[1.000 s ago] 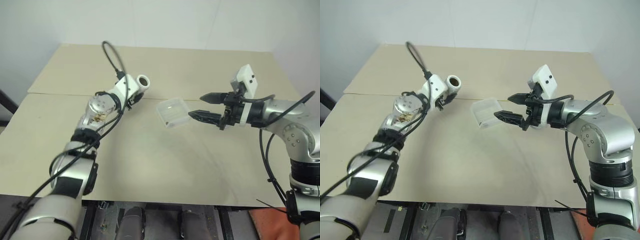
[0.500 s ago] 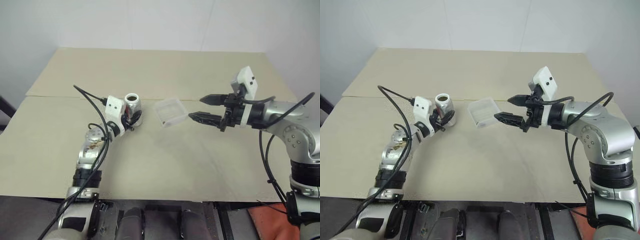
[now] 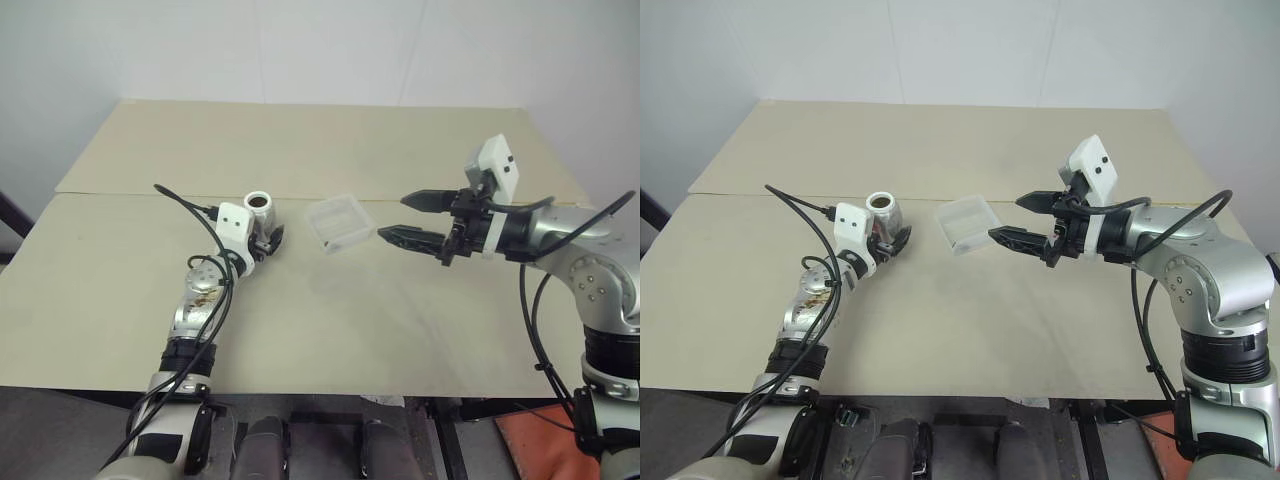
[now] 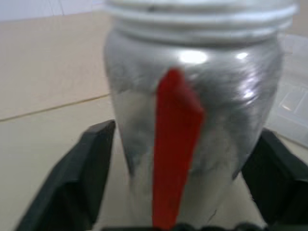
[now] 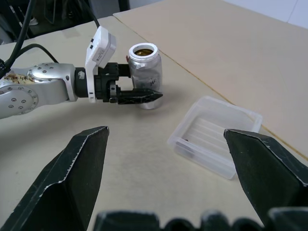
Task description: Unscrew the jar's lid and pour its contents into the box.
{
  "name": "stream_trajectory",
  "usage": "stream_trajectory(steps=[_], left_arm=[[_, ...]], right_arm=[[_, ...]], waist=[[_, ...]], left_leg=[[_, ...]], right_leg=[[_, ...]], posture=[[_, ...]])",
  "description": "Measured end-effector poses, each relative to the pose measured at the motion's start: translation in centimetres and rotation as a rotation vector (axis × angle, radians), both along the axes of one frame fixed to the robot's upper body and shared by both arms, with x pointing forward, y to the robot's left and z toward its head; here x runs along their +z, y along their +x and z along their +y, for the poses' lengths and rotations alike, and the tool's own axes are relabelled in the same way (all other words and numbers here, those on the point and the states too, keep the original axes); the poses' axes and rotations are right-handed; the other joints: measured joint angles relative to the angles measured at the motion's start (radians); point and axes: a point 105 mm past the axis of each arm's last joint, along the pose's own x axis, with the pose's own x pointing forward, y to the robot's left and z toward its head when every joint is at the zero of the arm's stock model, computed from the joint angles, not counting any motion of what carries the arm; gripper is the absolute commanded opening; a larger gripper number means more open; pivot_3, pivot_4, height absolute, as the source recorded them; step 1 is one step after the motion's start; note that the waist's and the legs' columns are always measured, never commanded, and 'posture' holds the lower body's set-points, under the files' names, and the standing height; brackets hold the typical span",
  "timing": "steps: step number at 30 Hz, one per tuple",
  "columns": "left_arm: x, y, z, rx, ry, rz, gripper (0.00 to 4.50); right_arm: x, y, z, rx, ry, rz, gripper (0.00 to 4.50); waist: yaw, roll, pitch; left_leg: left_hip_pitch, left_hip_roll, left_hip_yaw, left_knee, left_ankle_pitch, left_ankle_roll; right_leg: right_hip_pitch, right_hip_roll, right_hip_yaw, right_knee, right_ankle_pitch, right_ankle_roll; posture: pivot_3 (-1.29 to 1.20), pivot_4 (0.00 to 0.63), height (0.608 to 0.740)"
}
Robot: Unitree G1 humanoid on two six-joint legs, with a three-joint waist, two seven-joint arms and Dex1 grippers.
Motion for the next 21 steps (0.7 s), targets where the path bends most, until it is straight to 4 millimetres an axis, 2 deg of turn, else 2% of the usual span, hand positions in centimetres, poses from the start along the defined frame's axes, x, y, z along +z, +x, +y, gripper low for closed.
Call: stream_trajectory(steps=[6,12,15,18,21], left_arm=[[0.6,-1.0,0.9,-0.020,0.044,0.012,4.48],[0.4,-4.2,2.6,-0.054,0.119,0.067,4.48],[0.8,-6.5,3.5,-0.117,0.192,0.118,4.48],[1.9,-8.5,3.7,-0.212,0.213,0.138,4.48],[4.5,-10.1,3.8,-0.335,0.197,0.109,4.48]], right_arm=[[-0.1,0.0,0.0,-0.004,-0.001,-0.001,4.50],[-0.6,-0.2,-0.2,-0.015,-0.006,0.007,4.50],[-0.8,-0.3,-0.3,-0.019,-0.011,0.013,4.50],[-1.2,-0.4,-0.9,-0.031,-0.023,0.021,4.50],[-1.5,-0.7,-1.2,-0.020,-0.031,0.027,4.50]], waist=[[-0.003,0.000,0.000],[-0.006,0.000,0.000],[-0.009,0.000,0.000],[-0.008,0.000,0.000],[-0.008,0.000,0.000]], left_leg=[[0.000,0.001,-0.001,-0.001,0.000,0.000],[0.000,0.001,-0.001,-0.002,0.000,0.000],[0.000,0.002,-0.001,-0.002,0.000,0.000],[0.000,0.002,-0.001,-0.002,0.000,0.000],[0.000,0.002,0.000,-0.002,0.000,0.000]], right_leg=[[-0.001,0.000,0.001,0.000,0.000,0.000],[-0.001,0.000,0.001,0.000,0.000,0.000],[-0.001,0.000,0.001,0.000,0.000,0.000],[-0.001,0.000,0.001,-0.001,0.000,0.000],[-0.001,0.000,0.001,-0.001,0.000,0.000]], posture=[[0.00,0.150,0.740],[0.00,0.150,0.740],[0.00,0.150,0.740],[0.00,0.150,0.740],[0.00,0.150,0.740]])
